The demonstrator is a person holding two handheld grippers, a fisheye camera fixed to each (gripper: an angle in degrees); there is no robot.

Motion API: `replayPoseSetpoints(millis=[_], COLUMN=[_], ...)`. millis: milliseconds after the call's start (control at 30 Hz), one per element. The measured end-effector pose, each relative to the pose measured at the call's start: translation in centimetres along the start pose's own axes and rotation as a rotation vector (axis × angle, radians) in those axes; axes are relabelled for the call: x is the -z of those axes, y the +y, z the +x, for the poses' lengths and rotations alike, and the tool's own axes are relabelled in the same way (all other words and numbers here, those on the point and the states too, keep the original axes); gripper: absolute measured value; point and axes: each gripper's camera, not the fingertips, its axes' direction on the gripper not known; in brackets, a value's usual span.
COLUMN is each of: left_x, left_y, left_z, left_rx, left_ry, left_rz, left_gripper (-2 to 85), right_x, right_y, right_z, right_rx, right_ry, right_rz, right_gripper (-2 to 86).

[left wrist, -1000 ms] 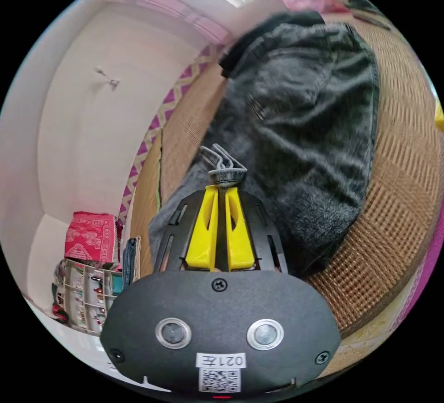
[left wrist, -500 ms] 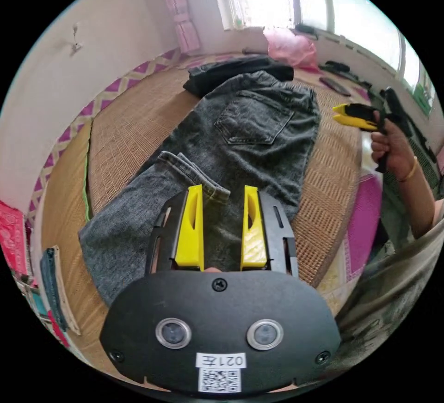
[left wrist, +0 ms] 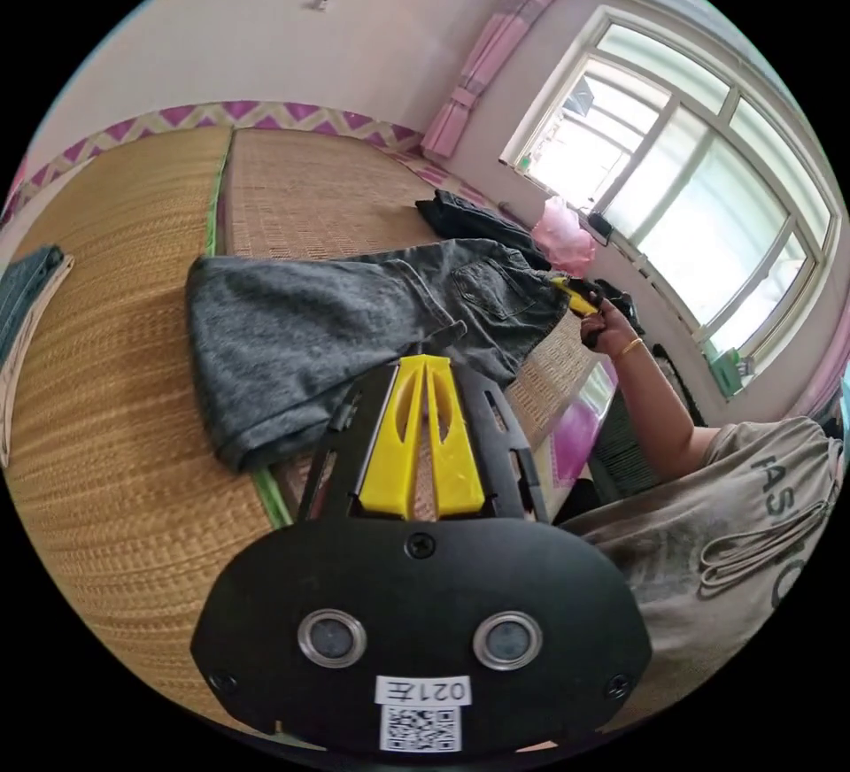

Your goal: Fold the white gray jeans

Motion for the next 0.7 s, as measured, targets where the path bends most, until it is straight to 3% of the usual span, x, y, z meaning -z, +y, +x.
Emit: replayPoseSetpoints(millis=[167, 233, 333, 433, 567, 700], left_x=[6.5, 8.3, 10.4, 11.5, 12.4, 13.3], left_y=[5.9, 8.1, 11.4, 14.2, 17.1, 18.7], left_z=[-7.0, -9.2, -12.1, -14.4, -17.1, -19.1], left_rx=[0.093, 0.127, 0.163, 0.187, 0.214, 0.215], left_ry=[0.020, 0.025, -0.015, -0.036, -0.018, 0.005], left_rz=[0.081, 0.113, 0.139, 0.147, 0.146, 0.156], left_gripper=[-0.9, -1.0, -1.0, -1.0, -1.0, -1.0], right_x=[-2.5, -6.6, -13.7, -22.9, -33.7, -31.0], right_y=[5.1, 11.2, 21.6, 31.8, 38.2, 38.2], right_z=[-24.7, -35.7, -45.4, -48.8, -45.7, -48.2], right_rx=[0.631, 0.925, 1.268, 1.530, 1.618, 1.659], right_ry=[0.111, 0.128, 0.167, 0.210, 0.341, 0.349], right_rz=[0.028, -0.014, -0.079, -0.227, -0.507, -0.326], right_gripper=[7.2, 7.2, 7.1, 7.0, 6.8, 6.9])
